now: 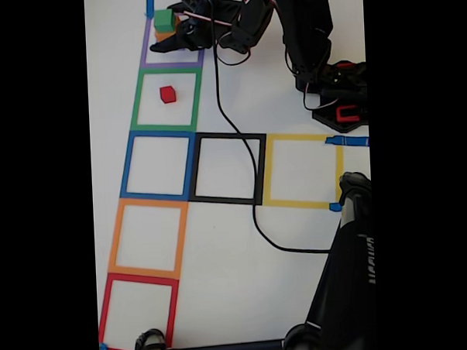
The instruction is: Tower of hanoi
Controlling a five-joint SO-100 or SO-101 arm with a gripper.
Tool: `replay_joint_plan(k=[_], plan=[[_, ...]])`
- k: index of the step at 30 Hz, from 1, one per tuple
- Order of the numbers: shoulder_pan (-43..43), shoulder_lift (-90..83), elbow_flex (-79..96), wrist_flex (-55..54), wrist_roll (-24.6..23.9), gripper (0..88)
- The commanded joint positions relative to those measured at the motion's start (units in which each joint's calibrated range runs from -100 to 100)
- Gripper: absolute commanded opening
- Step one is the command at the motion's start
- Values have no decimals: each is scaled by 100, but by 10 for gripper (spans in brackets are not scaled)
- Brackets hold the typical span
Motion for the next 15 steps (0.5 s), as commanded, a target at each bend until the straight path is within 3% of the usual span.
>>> replay_joint_plan(k=[1, 15], plan=[[-98, -16, -85, -132, 0, 298], [-184, -24, -95, -132, 0, 191]])
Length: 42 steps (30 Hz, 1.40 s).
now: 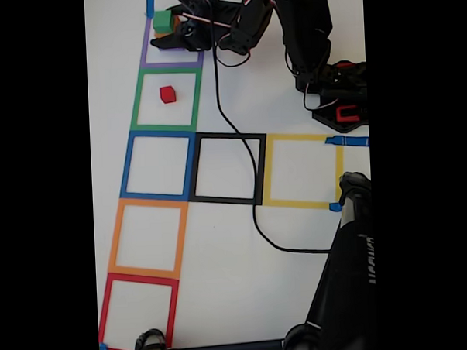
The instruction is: Tower of hanoi
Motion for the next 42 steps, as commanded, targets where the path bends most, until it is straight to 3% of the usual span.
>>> replay_joint_plan(k=[1, 11, 19, 26, 34, 42], plan=[[-65, -41, -104, -132, 18, 184], [-17, -25, -113, -132, 18, 89], [-17, -98, -95, -75, 18, 67], [-238, -1034, -40, 823, 18, 60], [-439, -3085, -231, 3285, 18, 53], [-468, -5168, -1631, 7836, 18, 55]])
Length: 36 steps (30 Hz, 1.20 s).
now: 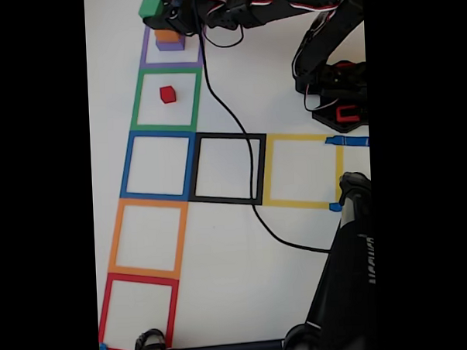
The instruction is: Tower of hanoi
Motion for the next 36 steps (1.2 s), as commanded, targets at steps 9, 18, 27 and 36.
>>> replay_joint_plan(k=[9, 18, 27, 36], plan=[[-1230, -1458, -4832, 7132, 0, 46], [-2812, -1813, -5932, 8120, 0, 44], [-3790, -2152, -5868, 8557, 0, 43], [-5295, -1797, -5314, 8306, 0, 40]])
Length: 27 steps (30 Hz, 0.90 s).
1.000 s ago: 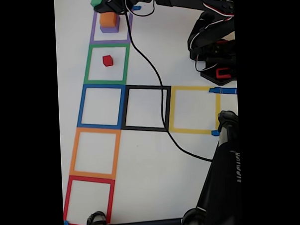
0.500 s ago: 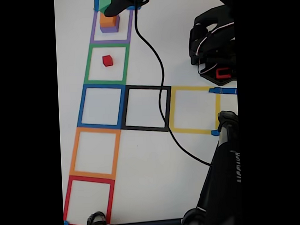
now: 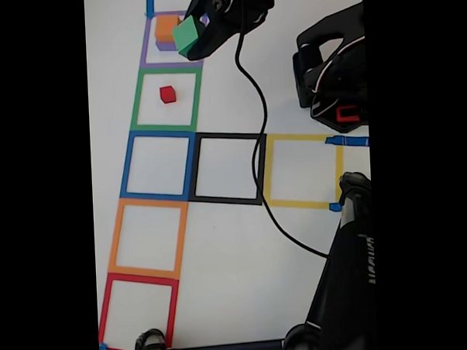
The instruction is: Tower of hanoi
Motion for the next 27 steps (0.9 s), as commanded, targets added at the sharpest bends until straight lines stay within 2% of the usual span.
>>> replay_joint_plan(k=[1, 9, 16, 27], plan=[[-655, 254, 527, -554, 0, 40], [-1125, 150, 3673, -3639, 0, 41], [-1038, 699, 6127, -6959, 0, 38], [-904, 3016, 7118, -10757, 0, 37]])
